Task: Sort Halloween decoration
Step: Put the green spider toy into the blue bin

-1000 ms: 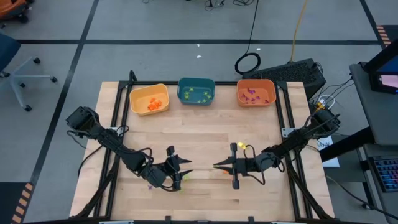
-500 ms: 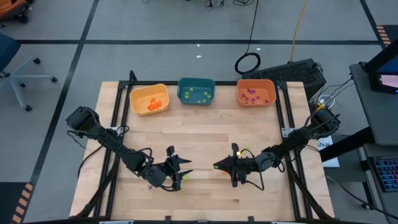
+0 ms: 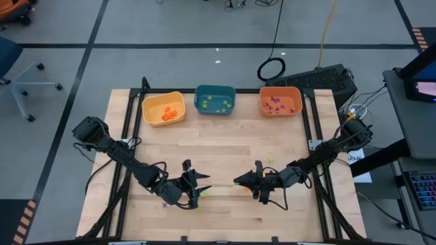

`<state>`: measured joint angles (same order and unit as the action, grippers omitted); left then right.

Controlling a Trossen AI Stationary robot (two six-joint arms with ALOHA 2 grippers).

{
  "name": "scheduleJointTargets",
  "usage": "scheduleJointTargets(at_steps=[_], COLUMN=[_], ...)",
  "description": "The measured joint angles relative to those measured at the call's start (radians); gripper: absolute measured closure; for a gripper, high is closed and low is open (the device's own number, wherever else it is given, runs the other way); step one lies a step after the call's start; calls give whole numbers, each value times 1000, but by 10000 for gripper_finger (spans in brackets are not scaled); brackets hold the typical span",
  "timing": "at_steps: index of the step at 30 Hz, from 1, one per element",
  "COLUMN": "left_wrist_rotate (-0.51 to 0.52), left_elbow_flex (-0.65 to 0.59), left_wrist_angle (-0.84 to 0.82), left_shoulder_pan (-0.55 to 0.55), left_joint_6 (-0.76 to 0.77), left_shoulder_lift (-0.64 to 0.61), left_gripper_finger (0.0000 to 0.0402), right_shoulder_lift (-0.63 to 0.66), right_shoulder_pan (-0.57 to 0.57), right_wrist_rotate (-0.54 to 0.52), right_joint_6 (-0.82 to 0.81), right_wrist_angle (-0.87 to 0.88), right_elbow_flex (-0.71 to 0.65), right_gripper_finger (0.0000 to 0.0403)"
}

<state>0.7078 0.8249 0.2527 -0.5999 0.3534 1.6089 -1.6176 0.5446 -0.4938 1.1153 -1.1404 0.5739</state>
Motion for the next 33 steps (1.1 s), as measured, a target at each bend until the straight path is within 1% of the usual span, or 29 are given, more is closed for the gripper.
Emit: scheduleJointTargets(at_steps=[3, 15, 25, 27, 33], left_wrist_rotate=[0, 0, 0, 0, 0], left_elbow_flex=[0, 0, 0, 0, 0], left_wrist_angle=[0, 0, 0, 0, 0], left_shoulder_pan=[0, 0, 0, 0, 0], left_joint_6=[0, 0, 0, 0, 0], left_shoulder_lift=[0, 0, 0, 0, 0], left_gripper_finger=[224, 224, 224, 224, 224], right_shoulder_lift=[0, 0, 0, 0, 0], right_shoulder_pan=[0, 0, -1, -2, -27], right_wrist_rotate=[0, -2, -6, -42, -282], right_joint_6=[36, 37, -73, -161, -532], right_wrist_angle=[0, 0, 1, 16, 107], right_elbow_flex=[0, 0, 2, 20, 126], right_gripper_finger=[403, 403, 403, 403, 403])
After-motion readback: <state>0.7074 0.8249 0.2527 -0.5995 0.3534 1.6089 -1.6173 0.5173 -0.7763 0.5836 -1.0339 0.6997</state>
